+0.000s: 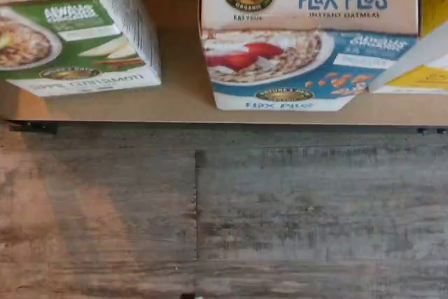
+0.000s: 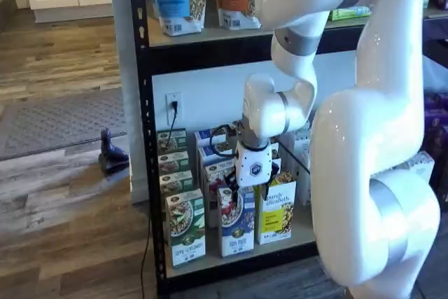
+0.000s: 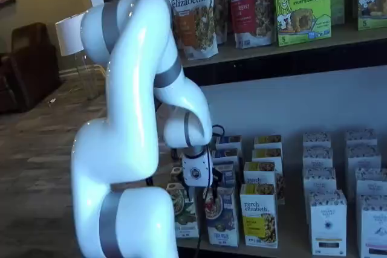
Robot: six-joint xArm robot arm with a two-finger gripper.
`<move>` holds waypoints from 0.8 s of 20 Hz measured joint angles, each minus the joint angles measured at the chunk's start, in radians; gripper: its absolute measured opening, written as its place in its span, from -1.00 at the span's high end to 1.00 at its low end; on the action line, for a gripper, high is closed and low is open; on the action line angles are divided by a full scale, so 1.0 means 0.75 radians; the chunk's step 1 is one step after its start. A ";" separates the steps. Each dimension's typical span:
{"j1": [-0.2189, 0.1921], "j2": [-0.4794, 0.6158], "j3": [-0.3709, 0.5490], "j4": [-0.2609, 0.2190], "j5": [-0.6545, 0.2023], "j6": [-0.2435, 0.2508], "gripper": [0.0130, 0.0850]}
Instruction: Pick up the blue and white box that is on the bottom shelf, the second box from the left
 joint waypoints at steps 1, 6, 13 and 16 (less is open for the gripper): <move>-0.004 0.021 -0.021 0.009 0.001 -0.012 -1.00; -0.022 0.124 -0.123 0.023 0.006 -0.043 -1.00; -0.047 0.239 -0.253 0.040 0.000 -0.084 -1.00; -0.053 0.281 -0.312 0.021 0.004 -0.072 -1.00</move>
